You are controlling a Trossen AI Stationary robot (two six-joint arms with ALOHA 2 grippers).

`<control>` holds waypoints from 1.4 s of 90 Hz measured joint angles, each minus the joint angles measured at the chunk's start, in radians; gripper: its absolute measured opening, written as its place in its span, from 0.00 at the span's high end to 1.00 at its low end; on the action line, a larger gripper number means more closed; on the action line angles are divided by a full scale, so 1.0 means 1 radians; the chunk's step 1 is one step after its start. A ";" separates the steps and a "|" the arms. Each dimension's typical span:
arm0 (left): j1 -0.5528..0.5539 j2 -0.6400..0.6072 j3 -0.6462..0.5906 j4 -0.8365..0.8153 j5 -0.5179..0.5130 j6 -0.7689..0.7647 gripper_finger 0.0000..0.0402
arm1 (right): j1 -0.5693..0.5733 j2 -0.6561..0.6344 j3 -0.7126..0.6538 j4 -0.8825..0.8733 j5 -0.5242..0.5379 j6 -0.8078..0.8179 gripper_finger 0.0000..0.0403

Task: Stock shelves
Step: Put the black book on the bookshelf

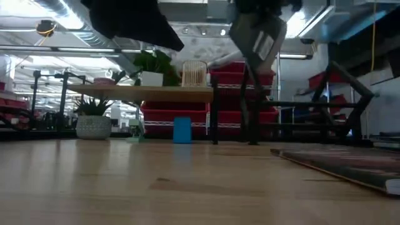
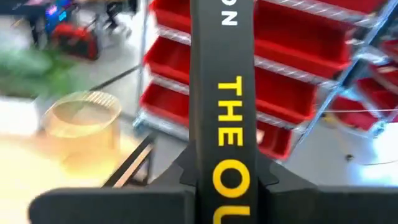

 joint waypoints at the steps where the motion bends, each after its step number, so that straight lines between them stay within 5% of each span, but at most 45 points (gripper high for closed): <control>1: 0.000 0.000 0.000 -0.001 0.000 0.000 0.62 | -0.007 -0.005 0.000 0.005 0.006 -0.003 0.92; 24: -0.017 0.000 0.000 0.000 0.002 -0.039 0.62 | -0.203 -0.049 -0.071 -0.161 -0.037 0.237 0.92; 46: -0.031 0.000 0.000 0.000 0.002 -0.054 0.62 | -0.228 -0.046 -0.430 0.357 -0.193 0.263 0.92; 59: -0.029 0.000 0.000 0.000 0.002 -0.053 0.62 | -0.257 -0.045 -0.521 0.471 -0.236 0.259 0.92; 126: -0.004 0.001 0.000 0.006 0.002 -0.050 0.62 | -0.268 0.135 -0.554 0.765 -0.255 0.219 0.86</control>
